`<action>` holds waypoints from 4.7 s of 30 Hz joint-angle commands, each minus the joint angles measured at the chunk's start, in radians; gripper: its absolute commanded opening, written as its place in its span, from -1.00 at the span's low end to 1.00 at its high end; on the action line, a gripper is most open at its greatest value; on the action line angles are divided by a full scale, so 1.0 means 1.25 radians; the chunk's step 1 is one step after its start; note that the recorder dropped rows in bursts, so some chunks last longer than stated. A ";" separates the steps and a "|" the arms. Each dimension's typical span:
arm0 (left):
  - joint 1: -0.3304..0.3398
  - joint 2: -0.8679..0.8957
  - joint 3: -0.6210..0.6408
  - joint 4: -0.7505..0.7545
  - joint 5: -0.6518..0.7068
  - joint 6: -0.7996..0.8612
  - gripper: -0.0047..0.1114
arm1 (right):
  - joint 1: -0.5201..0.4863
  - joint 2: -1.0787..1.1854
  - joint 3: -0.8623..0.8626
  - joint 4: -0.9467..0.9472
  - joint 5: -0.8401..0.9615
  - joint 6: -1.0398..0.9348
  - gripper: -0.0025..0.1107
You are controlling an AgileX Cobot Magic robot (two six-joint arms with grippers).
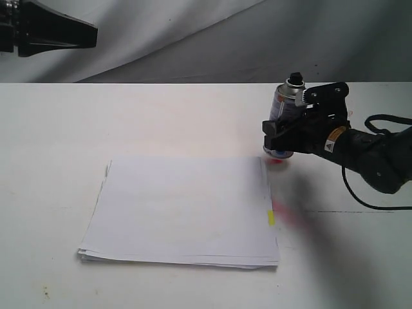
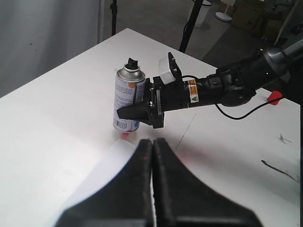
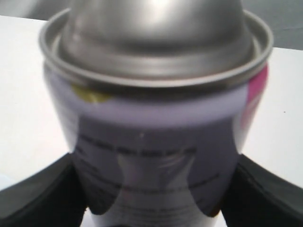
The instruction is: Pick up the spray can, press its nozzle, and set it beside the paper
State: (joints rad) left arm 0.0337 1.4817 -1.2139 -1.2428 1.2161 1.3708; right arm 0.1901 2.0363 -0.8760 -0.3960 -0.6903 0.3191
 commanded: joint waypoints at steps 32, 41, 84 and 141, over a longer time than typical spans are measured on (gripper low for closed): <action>0.001 -0.010 0.000 0.000 0.004 -0.006 -0.92 | -0.002 0.013 -0.009 -0.079 0.021 -0.040 -0.96; 0.001 -0.010 0.000 0.000 0.004 -0.006 -0.92 | -0.002 0.013 -0.009 -0.079 0.023 -0.040 -0.96; 0.143 -0.329 0.000 -0.087 0.001 -0.086 -0.92 | -0.001 -0.640 -0.009 -0.070 0.515 0.006 0.47; -0.059 -0.485 0.617 -0.398 -0.136 0.423 -0.92 | -0.001 -1.561 0.624 0.783 0.706 -0.460 -0.96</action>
State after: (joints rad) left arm -0.0347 0.8723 -0.4476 -1.7233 1.0534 1.8950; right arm 0.1901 0.0828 -0.1004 0.6362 0.1914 -0.2598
